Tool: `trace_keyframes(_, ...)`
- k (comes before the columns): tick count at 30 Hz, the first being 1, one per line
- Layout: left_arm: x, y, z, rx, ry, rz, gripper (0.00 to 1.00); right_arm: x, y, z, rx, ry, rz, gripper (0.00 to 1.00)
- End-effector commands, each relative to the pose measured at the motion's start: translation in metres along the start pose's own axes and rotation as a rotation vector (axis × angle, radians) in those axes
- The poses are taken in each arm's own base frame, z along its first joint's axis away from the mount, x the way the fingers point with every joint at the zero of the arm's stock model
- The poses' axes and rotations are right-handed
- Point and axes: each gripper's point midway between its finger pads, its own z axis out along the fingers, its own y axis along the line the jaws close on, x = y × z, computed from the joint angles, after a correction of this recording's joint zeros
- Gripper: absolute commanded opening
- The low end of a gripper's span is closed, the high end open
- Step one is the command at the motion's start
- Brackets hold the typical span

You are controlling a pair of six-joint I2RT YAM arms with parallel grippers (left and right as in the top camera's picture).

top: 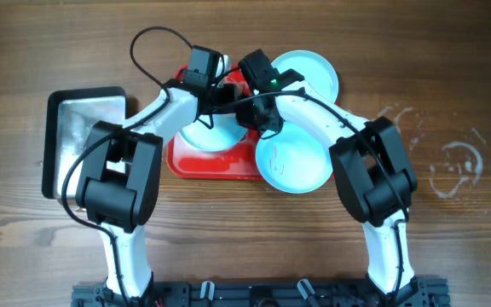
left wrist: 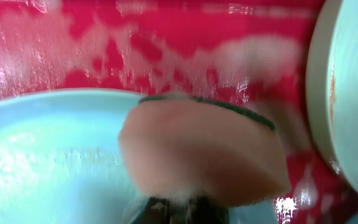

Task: Clean dirty plates on tray and stack at the side
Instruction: 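Scrub the held plate with the sponge in the left gripper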

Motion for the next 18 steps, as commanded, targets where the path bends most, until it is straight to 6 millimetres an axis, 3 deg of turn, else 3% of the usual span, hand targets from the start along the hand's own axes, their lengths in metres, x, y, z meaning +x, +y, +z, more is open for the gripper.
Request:
trace_keyframes(1,0.044,0.017,0.004,-0.019,0.169,-0.011,0.04,0.004,-0.008,0.01,0.033,0.008,-0.016,0.04)
trace_keyframes(5,0.07,0.047,-0.008,-0.119,0.281,-0.072,0.04,0.004,-0.007,0.01,0.032,0.008,-0.016,0.04)
trace_keyframes(10,0.081,0.093,-0.028,-0.299,0.335,-0.172,0.04,0.004,-0.007,0.01,0.03,0.01,-0.017,0.04)
trace_keyframes(13,0.07,0.102,-0.043,-0.323,0.333,-0.214,0.04,0.005,-0.005,0.01,0.019,0.014,-0.02,0.04)
trace_keyframes(18,0.02,0.098,-0.076,-0.315,0.25,-0.227,0.04,-0.001,0.01,0.006,-0.062,0.014,-0.053,0.04)
